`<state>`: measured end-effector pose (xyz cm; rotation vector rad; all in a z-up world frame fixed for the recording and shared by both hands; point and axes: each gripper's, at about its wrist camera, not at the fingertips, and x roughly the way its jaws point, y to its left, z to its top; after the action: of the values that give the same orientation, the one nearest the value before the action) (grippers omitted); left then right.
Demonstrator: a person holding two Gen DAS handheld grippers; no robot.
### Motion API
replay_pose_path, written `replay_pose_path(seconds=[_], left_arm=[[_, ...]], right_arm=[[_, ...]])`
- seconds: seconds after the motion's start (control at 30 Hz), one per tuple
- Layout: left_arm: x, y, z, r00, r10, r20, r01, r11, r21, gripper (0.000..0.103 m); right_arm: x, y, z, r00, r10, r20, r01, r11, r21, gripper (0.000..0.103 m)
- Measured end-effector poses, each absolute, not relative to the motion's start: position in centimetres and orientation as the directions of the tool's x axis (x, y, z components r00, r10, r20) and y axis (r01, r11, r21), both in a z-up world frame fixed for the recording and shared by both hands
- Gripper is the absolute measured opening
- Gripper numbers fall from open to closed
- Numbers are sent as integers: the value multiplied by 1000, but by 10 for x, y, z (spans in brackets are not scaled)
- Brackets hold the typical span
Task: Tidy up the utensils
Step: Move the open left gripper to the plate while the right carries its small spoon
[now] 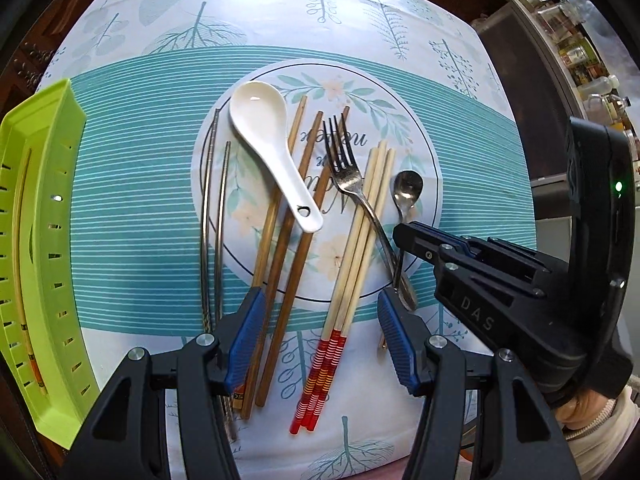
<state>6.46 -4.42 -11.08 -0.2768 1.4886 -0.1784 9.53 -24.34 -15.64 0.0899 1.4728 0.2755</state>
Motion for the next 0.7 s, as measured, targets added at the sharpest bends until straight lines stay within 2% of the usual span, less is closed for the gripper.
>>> replay_pose_path(seconds=[0.37, 0.6, 0.7], left_arm=[[68, -38, -108, 89, -301, -949, -92, 946, -309, 56], [84, -50, -107, 66, -330, -942, -103, 936, -336, 56], [98, -57, -112, 39, -354, -934, -144, 923, -356, 56]], right_arm=[[84, -227, -153, 97, 124, -988, -260, 961, 95, 7], [98, -260, -159, -3, 259, -966, -106, 960, 258, 3], [100, -274, -158, -6, 278, -961, -76, 958, 278, 3]])
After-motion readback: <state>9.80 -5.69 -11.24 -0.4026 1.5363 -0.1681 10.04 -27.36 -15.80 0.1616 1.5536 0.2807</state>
